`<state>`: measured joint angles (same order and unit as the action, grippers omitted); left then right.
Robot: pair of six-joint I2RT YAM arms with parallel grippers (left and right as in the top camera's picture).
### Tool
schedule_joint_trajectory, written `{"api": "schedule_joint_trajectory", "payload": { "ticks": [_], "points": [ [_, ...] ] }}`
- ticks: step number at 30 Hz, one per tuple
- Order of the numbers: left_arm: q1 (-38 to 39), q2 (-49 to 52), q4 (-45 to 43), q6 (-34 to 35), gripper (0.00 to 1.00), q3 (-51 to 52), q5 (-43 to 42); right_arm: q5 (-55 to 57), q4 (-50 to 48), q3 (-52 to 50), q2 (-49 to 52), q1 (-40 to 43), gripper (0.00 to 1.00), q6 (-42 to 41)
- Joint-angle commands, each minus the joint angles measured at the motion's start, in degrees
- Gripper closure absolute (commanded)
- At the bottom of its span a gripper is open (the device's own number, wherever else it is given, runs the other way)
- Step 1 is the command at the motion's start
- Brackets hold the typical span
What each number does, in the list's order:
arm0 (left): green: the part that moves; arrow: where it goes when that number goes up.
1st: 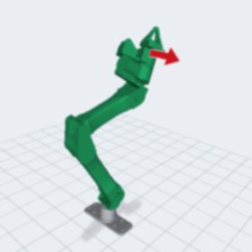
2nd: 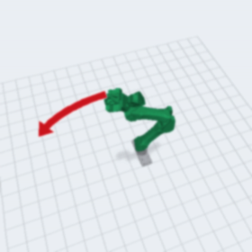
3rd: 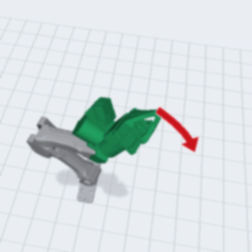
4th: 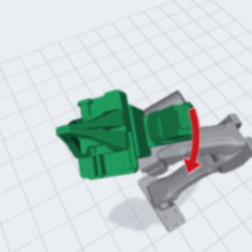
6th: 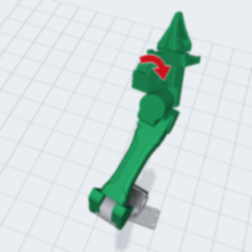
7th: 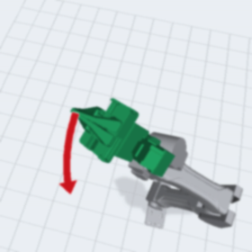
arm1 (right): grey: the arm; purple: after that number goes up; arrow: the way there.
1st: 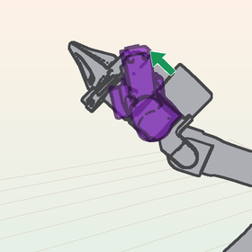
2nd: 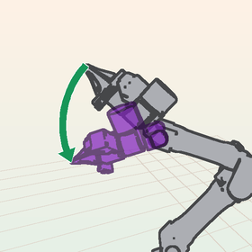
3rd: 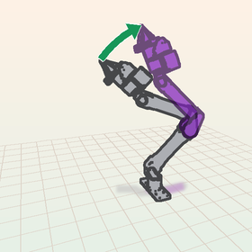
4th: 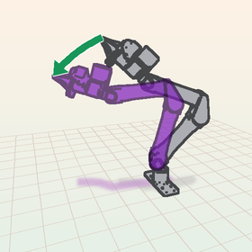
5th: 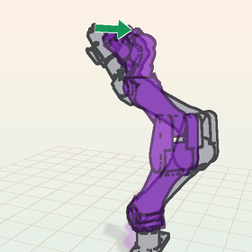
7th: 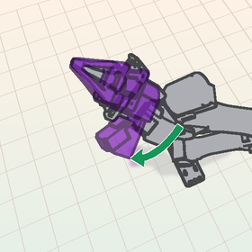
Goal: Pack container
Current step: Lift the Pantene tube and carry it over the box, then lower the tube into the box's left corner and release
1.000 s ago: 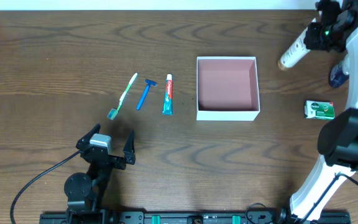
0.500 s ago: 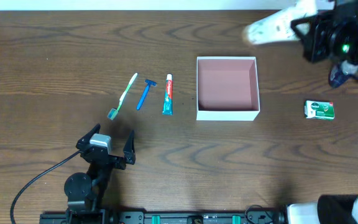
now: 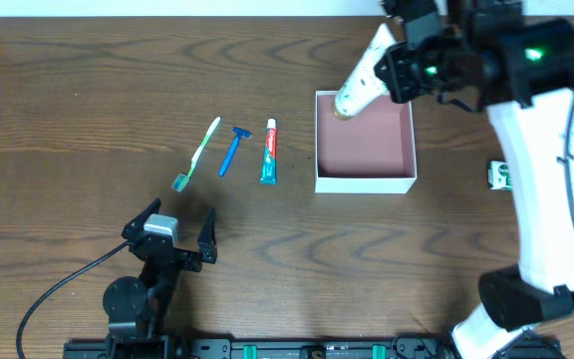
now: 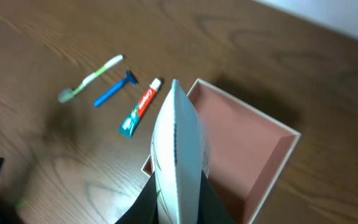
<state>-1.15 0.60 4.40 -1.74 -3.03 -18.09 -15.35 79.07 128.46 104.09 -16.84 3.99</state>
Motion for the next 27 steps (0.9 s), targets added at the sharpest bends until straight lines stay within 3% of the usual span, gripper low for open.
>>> {"api": "schedule_joint_trajectory", "payload": {
  "ticks": [1,17,27],
  "points": [
    [-0.35,-0.31,0.61,-0.15,0.02,1.68,-0.74,1.92,-0.55,0.35,3.08,-1.49,0.99,-0.76],
    [-0.35,-0.31,0.61,-0.15,0.02,1.68,-0.74,5.95,-4.83,0.35,17.79,-2.03,0.97,-3.76],
    [-0.35,-0.31,0.61,-0.15,0.02,1.68,-0.74,5.97,-10.78,0.35,19.8,-3.78,0.95,-4.39]
  ]
}}
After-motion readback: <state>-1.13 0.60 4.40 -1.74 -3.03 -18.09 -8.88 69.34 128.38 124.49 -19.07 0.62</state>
